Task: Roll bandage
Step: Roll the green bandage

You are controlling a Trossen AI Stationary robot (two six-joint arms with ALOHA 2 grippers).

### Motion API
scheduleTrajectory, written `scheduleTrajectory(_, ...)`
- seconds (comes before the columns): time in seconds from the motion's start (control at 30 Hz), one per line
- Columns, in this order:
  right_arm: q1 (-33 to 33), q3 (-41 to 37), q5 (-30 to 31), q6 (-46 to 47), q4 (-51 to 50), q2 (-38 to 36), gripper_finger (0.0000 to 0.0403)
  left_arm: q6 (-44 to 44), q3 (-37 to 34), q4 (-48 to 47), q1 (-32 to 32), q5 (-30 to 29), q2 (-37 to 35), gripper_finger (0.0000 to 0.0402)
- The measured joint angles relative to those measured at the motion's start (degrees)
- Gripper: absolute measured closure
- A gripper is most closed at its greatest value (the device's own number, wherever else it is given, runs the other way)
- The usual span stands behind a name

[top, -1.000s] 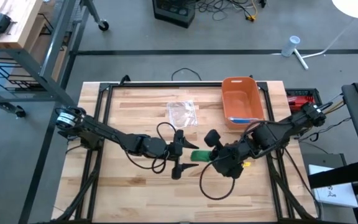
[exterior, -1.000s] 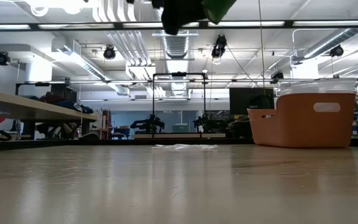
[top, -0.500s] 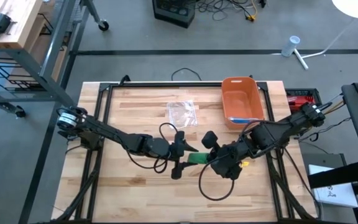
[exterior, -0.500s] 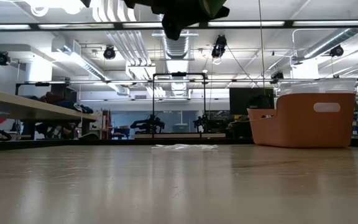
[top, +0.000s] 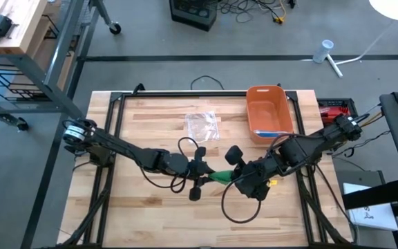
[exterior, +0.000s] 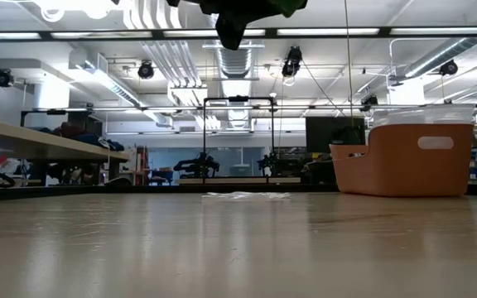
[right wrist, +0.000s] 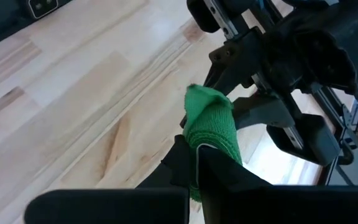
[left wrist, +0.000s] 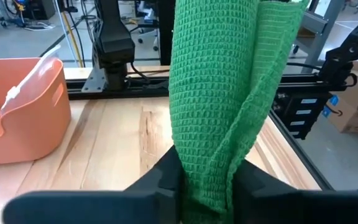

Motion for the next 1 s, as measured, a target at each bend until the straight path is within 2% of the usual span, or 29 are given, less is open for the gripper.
scheduleTrajectory(0.13,0.04,0.00,0.00,0.22,0.03,0.00,0.0400,0.00,0.00,-1.29,0.02,-0.05,-0.69,0.0312)
scheduleTrajectory(0.4,0.02,-0.04,-0.44,4.40,-1.61,0.19,0.0400,0.23,0.65,0.25,0.02,0.22,-1.72,0.0169)
scheduleTrajectory(0.57,0.02,-0.04,-0.22,5.00,-1.70,0.20,0.0400,0.84,1.35,-0.30,0.02,0.22,-1.59,0.0128)
scheduleTrajectory(0.67,-0.22,-0.04,0.13,6.44,-1.73,0.20,0.0400,0.85,2.26,-1.37,-0.34,0.22,-1.59,0.0126)
scheduleTrajectory(0.77,-0.53,-0.04,0.42,9.00,-2.84,0.20,0.0400,1.24,4.47,-5.17,-1.10,0.20,-1.60,0.0143)
scheduleTrajectory(0.87,-0.74,-0.04,0.33,13.01,-2.88,0.16,0.0400,1.54,7.42,-12.37,-1.62,-1.78,-1.62,0.0180)
scheduleTrajectory(1.0,-0.72,-0.04,0.37,14.01,-2.85,-0.03,0.0400,1.43,9.98,-22.99,-1.55,-8.13,-1.62,0.0241)
